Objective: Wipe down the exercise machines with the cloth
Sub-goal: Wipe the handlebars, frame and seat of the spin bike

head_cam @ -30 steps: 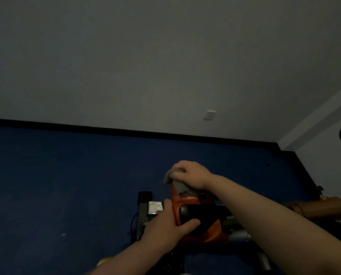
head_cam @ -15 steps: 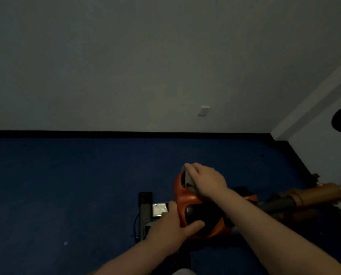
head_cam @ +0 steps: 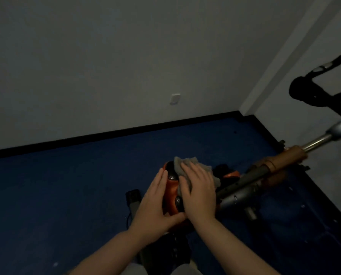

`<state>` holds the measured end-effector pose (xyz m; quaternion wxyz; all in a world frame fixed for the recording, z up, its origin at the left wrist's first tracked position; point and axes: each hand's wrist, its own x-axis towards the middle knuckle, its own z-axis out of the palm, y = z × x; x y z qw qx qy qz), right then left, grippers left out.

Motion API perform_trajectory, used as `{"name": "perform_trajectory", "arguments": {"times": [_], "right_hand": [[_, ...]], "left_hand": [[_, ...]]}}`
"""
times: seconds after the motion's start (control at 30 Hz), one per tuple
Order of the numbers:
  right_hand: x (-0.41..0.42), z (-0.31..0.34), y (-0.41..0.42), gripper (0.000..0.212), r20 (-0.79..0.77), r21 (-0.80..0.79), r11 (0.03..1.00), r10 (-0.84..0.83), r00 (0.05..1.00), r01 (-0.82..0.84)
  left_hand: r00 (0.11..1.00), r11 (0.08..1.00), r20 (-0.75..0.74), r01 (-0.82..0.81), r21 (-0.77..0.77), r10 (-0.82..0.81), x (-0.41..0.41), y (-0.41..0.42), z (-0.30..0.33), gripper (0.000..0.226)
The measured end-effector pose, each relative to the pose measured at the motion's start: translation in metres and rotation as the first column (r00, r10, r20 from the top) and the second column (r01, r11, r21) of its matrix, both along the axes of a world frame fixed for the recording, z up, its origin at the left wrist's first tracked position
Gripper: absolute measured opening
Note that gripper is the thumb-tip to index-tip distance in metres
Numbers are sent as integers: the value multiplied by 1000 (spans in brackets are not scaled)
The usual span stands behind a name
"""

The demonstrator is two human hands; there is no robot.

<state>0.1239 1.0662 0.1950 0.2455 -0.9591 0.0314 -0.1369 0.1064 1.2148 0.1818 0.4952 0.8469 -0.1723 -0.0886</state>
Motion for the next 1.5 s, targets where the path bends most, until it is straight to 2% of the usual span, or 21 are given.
{"name": "perform_trajectory", "arguments": {"times": [0.1,0.2,0.3,0.37,0.43,0.57,0.67,0.73,0.87,0.97,1.17,1.3,1.43,1.5], "right_hand": [[-13,-3,15,36,122,69,997,8,993,-17],[-22,-7,28,33,218,-20,1000,24,976,-20],[-33,-13,53,30,323,-181,977,171,931,-117],[-43,-26,76,28,366,-243,947,289,885,-208],[-53,-48,94,27,367,-211,945,313,876,-249],[-55,-89,100,29,286,-100,985,164,944,-141],[-55,-108,100,37,103,-147,980,149,983,-133],[-55,-115,107,45,-27,-122,984,126,992,-128],[-50,-116,111,53,-180,-94,987,109,978,-127],[-66,-118,108,66,-191,-75,978,178,965,-195],[-50,-119,107,67,-226,-56,984,155,962,-172],[-68,-116,97,75,-227,-39,968,233,946,-248],[-49,-114,96,68,-254,-43,978,186,949,-203],[-54,-114,98,78,-251,-44,976,195,948,-213]], "left_hand": [[989,987,-63,128,-96,-134,7,34,-9,89],[988,995,-150,11,-102,-27,6,63,-22,69],[972,985,-190,-156,-78,138,2,84,-39,61],[961,982,-223,-179,-67,160,-1,99,-49,56],[971,991,-209,-127,-36,117,-5,114,-58,55],[998,998,-70,1,64,3,-15,132,-75,63],[993,993,-112,54,109,-42,-18,129,-85,66],[988,991,-138,88,99,-74,-19,123,-90,67],[989,990,-97,123,75,-116,-16,119,-100,72],[988,991,-112,114,65,-107,-16,119,-99,71],[991,988,-75,116,104,-108,-15,111,-93,69],[991,984,-77,121,132,-111,-21,107,-87,69],[991,983,-98,109,148,-95,-24,106,-89,67],[989,983,-123,102,155,-83,-25,107,-88,67]]}}
